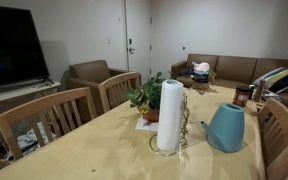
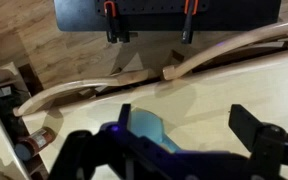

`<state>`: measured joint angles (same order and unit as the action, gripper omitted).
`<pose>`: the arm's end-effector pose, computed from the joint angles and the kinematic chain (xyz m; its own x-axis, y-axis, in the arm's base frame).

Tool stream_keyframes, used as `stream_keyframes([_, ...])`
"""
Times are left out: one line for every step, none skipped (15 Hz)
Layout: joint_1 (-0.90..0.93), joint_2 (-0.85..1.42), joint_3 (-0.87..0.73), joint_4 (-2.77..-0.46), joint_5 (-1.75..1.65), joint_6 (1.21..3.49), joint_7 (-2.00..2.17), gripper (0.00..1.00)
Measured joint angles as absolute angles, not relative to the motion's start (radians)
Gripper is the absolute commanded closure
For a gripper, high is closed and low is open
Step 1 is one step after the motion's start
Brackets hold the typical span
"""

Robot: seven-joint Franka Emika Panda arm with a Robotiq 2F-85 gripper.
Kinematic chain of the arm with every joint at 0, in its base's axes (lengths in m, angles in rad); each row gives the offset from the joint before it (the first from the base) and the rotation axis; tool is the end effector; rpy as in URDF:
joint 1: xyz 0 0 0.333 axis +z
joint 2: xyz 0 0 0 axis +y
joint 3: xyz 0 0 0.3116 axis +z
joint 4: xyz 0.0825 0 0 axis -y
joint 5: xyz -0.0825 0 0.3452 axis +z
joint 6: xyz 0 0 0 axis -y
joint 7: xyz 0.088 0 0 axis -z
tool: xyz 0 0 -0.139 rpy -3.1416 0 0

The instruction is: Use the watering can to water the plant

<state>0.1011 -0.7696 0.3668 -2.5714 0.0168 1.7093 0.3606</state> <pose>0.2457 0.1315 0.4550 0.9994 -0.0139 -0.0316 -0.0052 -0.9651 0.2618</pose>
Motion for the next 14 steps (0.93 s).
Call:
stream_keyframes([0.101,-0.770,0.367,-2.571,0.017,1.709,0.361,0.00])
stream_keyframes([0.102,-0.769,0.367,-2.571,0.017,1.709,0.361,0.00])
stream_keyframes([0.102,-0.769,0.367,-2.571,0.003,1.709,0.360,0.00])
stream_keyframes([0.102,-0.769,0.367,-2.571,-0.022,1.708,0.360,0.00])
stream_keyframes([0.102,-0.769,0.368,-2.571,-0.058,1.700,0.360,0.00])
stream_keyframes([0.101,-0.768,0.370,-2.571,-0.099,1.687,0.360,0.00])
stream_keyframes([0.100,-0.767,0.374,-2.570,-0.146,1.669,0.361,0.00])
stream_keyframes([0.098,-0.766,0.380,-2.569,-0.196,1.647,0.362,0.00])
stream_keyframes([0.095,-0.765,0.387,-2.569,-0.245,1.623,0.364,0.00])
stream_keyframes([0.093,-0.763,0.393,-2.568,-0.297,1.599,0.372,0.00])
stream_keyframes([0.090,-0.761,0.399,-2.567,-0.348,1.576,0.380,0.00])
stream_keyframes([0.087,-0.759,0.404,-2.565,-0.400,1.552,0.380,0.00])
stream_keyframes([0.086,-0.756,0.408,-2.564,-0.455,1.530,0.380,0.00])
stream_keyframes([0.087,-0.753,0.410,-2.564,-0.508,1.512,0.380,0.00])
